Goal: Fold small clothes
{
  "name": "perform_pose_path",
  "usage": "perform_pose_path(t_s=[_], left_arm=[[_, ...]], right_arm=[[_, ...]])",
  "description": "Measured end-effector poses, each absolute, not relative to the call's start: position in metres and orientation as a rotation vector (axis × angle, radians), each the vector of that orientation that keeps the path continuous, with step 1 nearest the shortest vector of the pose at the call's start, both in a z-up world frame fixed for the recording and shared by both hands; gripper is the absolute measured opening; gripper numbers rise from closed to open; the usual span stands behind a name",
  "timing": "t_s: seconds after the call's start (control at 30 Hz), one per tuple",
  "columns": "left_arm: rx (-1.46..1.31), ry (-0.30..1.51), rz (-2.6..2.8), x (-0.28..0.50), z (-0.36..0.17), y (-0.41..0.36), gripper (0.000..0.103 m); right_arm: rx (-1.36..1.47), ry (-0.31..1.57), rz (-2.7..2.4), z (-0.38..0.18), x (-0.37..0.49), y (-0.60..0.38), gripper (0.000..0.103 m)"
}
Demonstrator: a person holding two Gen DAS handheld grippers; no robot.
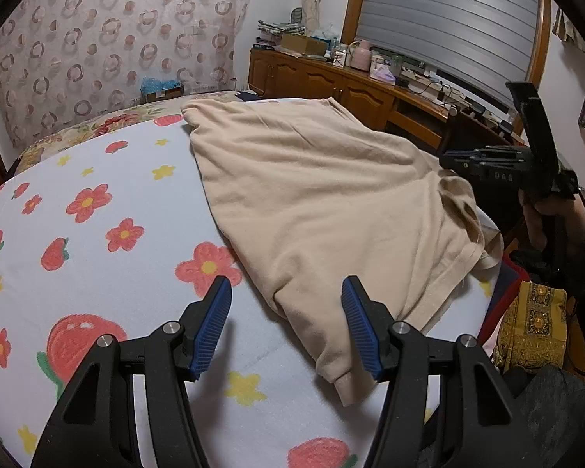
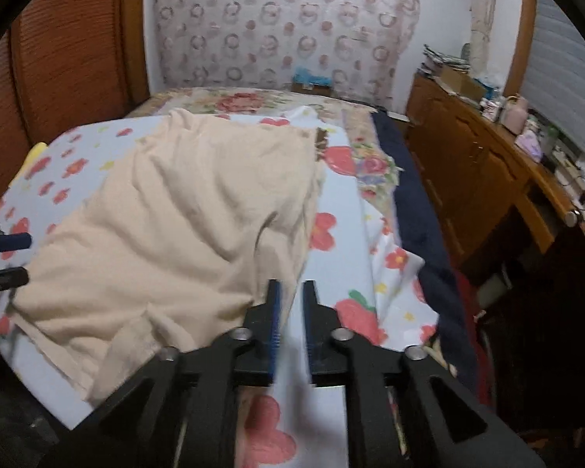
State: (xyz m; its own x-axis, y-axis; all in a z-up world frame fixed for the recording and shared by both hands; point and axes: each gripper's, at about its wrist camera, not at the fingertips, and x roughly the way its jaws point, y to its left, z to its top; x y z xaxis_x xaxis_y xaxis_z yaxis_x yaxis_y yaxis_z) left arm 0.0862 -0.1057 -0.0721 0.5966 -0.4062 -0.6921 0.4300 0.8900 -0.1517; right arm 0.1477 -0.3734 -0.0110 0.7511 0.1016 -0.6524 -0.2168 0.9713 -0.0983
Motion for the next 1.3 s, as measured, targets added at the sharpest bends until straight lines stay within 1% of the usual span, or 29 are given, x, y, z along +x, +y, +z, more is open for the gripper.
perform_pose_path(t_s=[0.23, 0.27, 0.3, 0.43, 0.6, 0.63, 0.67, 0.7, 0.73, 0.77, 0.93, 1.17, 1.3], left_arm=[[0.03, 0.808, -0.484, 0.087, -0.074, -0.105, 0.06], [0.03, 0.81, -0.485, 0.087, -0.074, -0.106, 0.06], [0.03, 0.811, -0.485, 0.087, -0.075, -0.106, 0.06], [0.028, 0.808, -0.493, 0.084, -0.076, -0.106, 0.06], [0.025, 0.816, -0.504, 0.083, -0.079, -0.106, 0.06], [0.025, 0.818, -0.506, 0.083, -0.08, -0.107, 0.06], [0.024, 0.819, -0.509, 0.083, -0.08, -0.108, 0.06], [0.023, 0.822, -0.513, 0.084, -0.081, -0.109, 0.06], [0.021, 0.826, -0.515, 0.084, -0.082, -0.11, 0.06], [0.02, 0.829, -0.515, 0.085, -0.083, -0.111, 0.06], [0.032, 0.826, -0.521, 0.083, -0.082, -0.116, 0.06], [0.043, 0.831, -0.512, 0.084, -0.08, -0.116, 0.06], [0.043, 0.828, -0.508, 0.083, -0.076, -0.114, 0.06]], right_arm=[[-0.079, 0.635, 0.248, -0.004, 0.123, -0.358, 0.024], [-0.065, 0.631, 0.266, -0.008, 0.119, -0.358, 0.029], [-0.061, 0.637, 0.29, -0.012, 0.118, -0.355, 0.031], [-0.105, 0.676, 0.334, -0.024, 0.119, -0.346, 0.031], [-0.142, 0.732, 0.345, -0.03, 0.121, -0.357, 0.031], [-0.143, 0.738, 0.35, -0.027, 0.12, -0.359, 0.029], [-0.143, 0.737, 0.356, -0.025, 0.118, -0.362, 0.015], [-0.137, 0.733, 0.361, -0.019, 0.117, -0.364, 0.007], [-0.127, 0.732, 0.369, -0.017, 0.119, -0.367, 0.007], [-0.124, 0.732, 0.384, -0.014, 0.115, -0.368, 0.004], [-0.16, 0.708, 0.358, -0.005, 0.094, -0.376, 0.003], [-0.233, 0.757, 0.329, -0.02, 0.076, -0.377, 0.003], [-0.23, 0.766, 0.337, -0.017, 0.071, -0.378, 0.003]])
